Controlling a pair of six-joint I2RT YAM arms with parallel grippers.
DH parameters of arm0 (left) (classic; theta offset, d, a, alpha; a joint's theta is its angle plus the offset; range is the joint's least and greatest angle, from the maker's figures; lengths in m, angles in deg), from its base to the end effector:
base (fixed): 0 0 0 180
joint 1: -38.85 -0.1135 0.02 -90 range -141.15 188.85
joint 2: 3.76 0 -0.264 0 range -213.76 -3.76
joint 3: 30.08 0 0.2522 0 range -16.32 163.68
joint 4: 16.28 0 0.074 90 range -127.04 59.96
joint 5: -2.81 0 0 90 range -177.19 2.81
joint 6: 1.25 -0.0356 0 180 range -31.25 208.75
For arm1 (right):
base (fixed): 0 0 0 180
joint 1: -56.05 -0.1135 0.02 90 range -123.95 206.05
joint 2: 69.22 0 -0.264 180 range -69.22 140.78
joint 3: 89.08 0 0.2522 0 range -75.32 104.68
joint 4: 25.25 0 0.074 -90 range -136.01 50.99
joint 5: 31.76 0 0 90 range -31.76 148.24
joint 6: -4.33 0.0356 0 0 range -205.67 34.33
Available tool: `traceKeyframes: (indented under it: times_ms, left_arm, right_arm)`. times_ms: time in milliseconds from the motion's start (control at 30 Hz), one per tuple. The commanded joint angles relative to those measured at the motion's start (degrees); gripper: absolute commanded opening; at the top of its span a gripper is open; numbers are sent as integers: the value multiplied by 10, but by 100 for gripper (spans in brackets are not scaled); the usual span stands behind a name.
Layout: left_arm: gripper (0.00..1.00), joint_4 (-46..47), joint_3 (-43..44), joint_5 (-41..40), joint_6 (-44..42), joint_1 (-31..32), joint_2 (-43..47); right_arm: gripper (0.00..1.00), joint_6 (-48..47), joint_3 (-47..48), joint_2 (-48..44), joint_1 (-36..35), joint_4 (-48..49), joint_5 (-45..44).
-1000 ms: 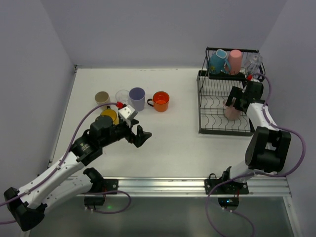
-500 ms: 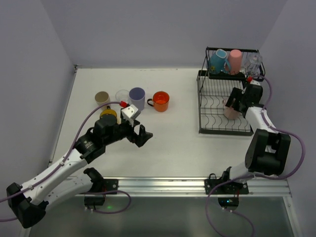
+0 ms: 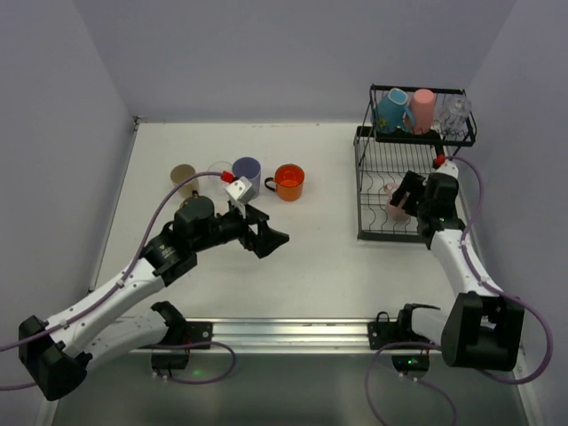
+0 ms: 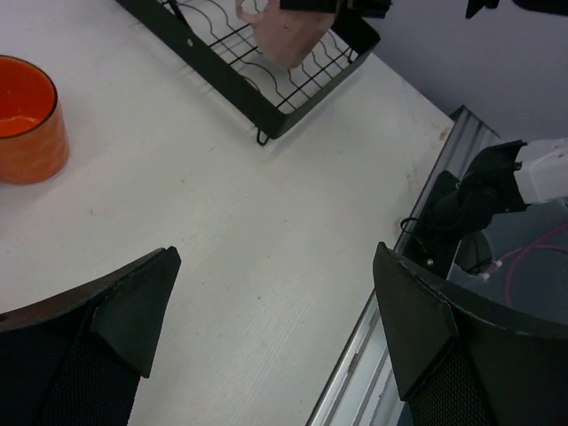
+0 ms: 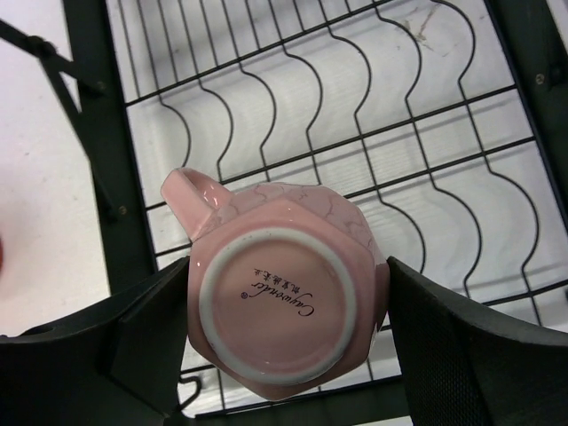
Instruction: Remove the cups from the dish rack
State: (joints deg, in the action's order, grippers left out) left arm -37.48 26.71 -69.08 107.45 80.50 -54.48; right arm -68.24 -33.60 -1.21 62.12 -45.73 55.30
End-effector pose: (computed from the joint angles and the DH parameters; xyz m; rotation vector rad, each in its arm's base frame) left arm 0.1479 -0.1463 0.3164 0.6158 1.8479 -1.0104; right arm 0.2576 -0.0292 0.2439 0.4664 2.0954 0.0605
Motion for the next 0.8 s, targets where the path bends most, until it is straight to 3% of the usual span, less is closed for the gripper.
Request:
traceKeyframes:
  times_ms: [0, 167, 400, 600, 767]
  left_arm:
    - [100, 111, 11, 47, 67, 1, -20]
    - [100, 246, -6, 61, 147, 12, -95]
    - [98, 353, 14, 64, 210, 19, -226]
    - [98, 435, 71, 89, 267, 20, -334]
    - [96, 470, 106, 104, 292, 20, -384]
  right_arm:
    - [50, 54, -27, -38, -24, 107, -10]
    - [50, 92, -63, -101, -33, 137, -11]
    - [49, 117, -72, -187, -36, 136, 26]
    - [49, 157, -93, -284, -39, 137, 128]
    - [49, 288, -138, -322, -40, 230, 273]
